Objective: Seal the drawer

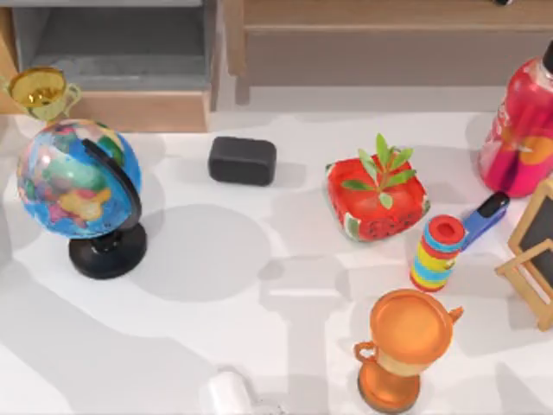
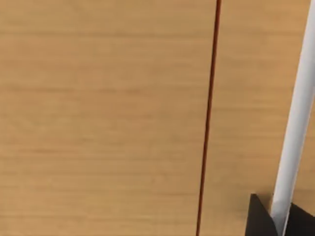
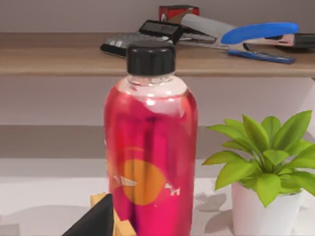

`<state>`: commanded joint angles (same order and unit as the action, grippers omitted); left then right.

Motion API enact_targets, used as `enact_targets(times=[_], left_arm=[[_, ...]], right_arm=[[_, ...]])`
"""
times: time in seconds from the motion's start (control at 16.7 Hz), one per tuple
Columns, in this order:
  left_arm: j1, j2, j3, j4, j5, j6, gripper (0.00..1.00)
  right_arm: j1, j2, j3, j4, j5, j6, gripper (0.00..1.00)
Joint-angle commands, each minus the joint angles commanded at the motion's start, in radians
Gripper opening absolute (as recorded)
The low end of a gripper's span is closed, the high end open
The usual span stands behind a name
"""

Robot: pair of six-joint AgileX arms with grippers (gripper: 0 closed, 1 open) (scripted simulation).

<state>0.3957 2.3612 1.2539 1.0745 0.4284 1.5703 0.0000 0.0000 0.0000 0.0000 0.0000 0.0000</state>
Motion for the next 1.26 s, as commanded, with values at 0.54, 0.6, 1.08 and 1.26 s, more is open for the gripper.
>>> enact_targets(times=[0.54, 0.6, 1.08, 1.26], left_arm=[[0.000, 0.000, 0.000, 0.000, 0.000, 0.000, 0.53], [0.000, 0.000, 0.000, 0.000, 0.000, 0.000, 0.60], [0.000, 0.000, 0.000, 0.000, 0.000, 0.000, 1.00], [0.000, 0.000, 0.000, 0.000, 0.000, 0.000, 1.00]], right_arm=[[0.000, 0.000, 0.000, 0.000, 0.000, 0.000, 1.00], [0.000, 0.000, 0.000, 0.000, 0.000, 0.000, 1.00], [0.000, 0.000, 0.000, 0.000, 0.000, 0.000, 1.00], [0.000, 0.000, 0.000, 0.000, 0.000, 0.000, 1.00]])
